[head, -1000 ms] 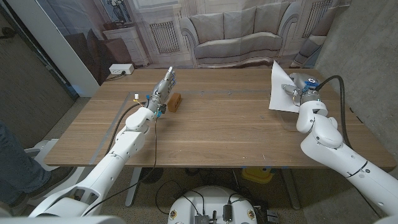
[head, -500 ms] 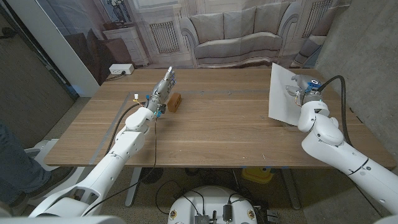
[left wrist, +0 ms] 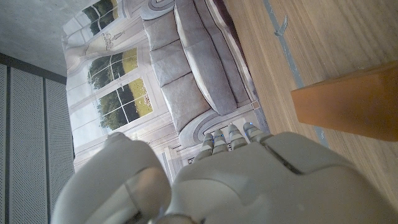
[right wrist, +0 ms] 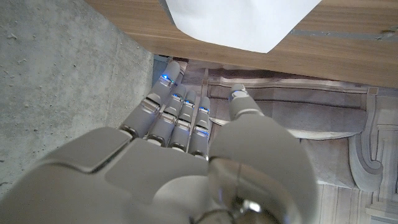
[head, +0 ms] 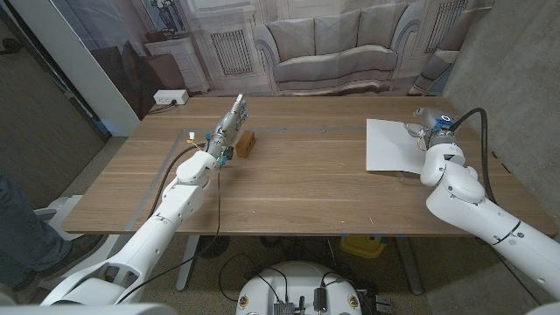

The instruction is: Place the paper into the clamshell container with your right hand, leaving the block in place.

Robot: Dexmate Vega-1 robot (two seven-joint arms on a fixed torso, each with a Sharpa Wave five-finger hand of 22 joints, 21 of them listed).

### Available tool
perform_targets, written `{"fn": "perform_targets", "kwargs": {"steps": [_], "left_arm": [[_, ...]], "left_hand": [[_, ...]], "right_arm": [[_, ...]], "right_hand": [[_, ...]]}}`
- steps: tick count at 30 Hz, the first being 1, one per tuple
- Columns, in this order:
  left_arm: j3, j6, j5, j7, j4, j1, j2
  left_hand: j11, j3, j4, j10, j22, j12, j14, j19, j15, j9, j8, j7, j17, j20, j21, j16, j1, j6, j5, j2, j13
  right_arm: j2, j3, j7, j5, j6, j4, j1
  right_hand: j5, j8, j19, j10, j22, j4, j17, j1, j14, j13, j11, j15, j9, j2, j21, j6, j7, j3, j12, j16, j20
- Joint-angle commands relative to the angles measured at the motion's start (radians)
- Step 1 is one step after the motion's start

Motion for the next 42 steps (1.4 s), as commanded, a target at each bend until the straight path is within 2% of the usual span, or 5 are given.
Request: {"fn": "perform_targets", "kwargs": {"steps": [1,23,42], "left_arm": [[-0.001,-0.003,-0.001,0.000,0.001,0.004,-0.003],[0.004,0.001,0.000,0.014,-0.018,0.019,0.001],[0.008,0.004,-0.008,0.023,-0.043,0.038,0.010]], "left_hand": [[0.006,-0.006,-0.001,-0.006,0.003,-0.001,-0.010,-0.010,0.000,0.005,-0.001,-0.003,0.004,0.002,0.003,0.005,-0.001,-0.006,-0.003,0.004,0.002],[0.008,-0.010,0.000,-0.007,0.003,-0.001,-0.011,-0.015,0.001,0.005,-0.001,-0.004,0.004,0.000,0.001,0.005,0.001,-0.007,-0.003,0.006,0.002],[0.005,-0.014,0.000,-0.007,0.003,-0.001,-0.012,-0.020,0.003,0.005,-0.001,-0.003,0.004,-0.001,0.000,0.005,0.002,-0.005,-0.004,0.007,0.002]], "right_arm": [[-0.018,-0.011,-0.029,0.037,-0.011,-0.002,0.005],[-0.003,0.024,-0.089,0.121,0.072,0.045,-0.018],[-0.007,0.028,-0.100,0.141,0.072,0.048,-0.027]], "right_hand": [[0.001,-0.002,-0.002,0.002,0.003,0.002,0.002,-0.005,-0.007,0.003,-0.003,-0.072,0.005,0.002,0.000,0.009,-0.001,-0.003,-0.005,0.000,-0.056],[-0.007,-0.009,-0.011,-0.004,0.002,0.026,0.004,-0.063,-0.021,0.004,0.009,-0.058,0.006,-0.025,-0.011,-0.004,0.004,-0.038,-0.012,-0.002,-0.054],[-0.010,-0.011,-0.023,-0.012,0.002,0.048,0.005,-0.115,-0.034,0.005,0.011,-0.049,0.006,-0.040,-0.024,-0.012,0.005,-0.065,-0.016,-0.004,-0.045]]}}
